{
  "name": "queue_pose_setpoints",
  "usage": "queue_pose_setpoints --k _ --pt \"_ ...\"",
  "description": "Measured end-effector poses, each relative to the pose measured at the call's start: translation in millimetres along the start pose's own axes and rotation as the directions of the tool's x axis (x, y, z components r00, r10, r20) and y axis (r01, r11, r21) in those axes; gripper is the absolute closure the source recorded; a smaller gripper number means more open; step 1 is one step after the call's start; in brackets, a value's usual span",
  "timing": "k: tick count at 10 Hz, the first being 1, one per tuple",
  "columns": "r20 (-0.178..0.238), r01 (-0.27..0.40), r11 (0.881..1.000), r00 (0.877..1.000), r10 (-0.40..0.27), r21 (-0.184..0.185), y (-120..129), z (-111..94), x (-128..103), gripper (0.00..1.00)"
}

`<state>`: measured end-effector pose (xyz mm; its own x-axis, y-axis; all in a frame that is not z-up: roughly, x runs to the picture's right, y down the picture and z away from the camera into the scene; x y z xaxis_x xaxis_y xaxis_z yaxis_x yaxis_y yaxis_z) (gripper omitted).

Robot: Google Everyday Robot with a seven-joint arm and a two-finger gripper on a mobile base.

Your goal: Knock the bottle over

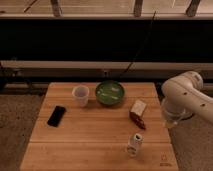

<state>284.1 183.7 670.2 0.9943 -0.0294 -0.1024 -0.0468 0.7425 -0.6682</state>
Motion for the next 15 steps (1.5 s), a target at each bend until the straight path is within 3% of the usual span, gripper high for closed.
queue_pose_setpoints --k 1,3,13,15 --pt "-0.006 0.002 1.000 1.000 -0.002 -0.011 5.3 3.5 -2.9 0.92" --pt "-0.016 0.009 1.000 1.000 -0.010 -0.028 7.1 9.3 -10.0 0.98" --pt "-0.052 0.084 0.989 0.995 -0.091 -0.120 18.2 24.1 -58.9 0.98" --pt "-0.053 0.113 0.983 0.991 -0.122 -0.144 20.0 24.3 -84.5 0.98"
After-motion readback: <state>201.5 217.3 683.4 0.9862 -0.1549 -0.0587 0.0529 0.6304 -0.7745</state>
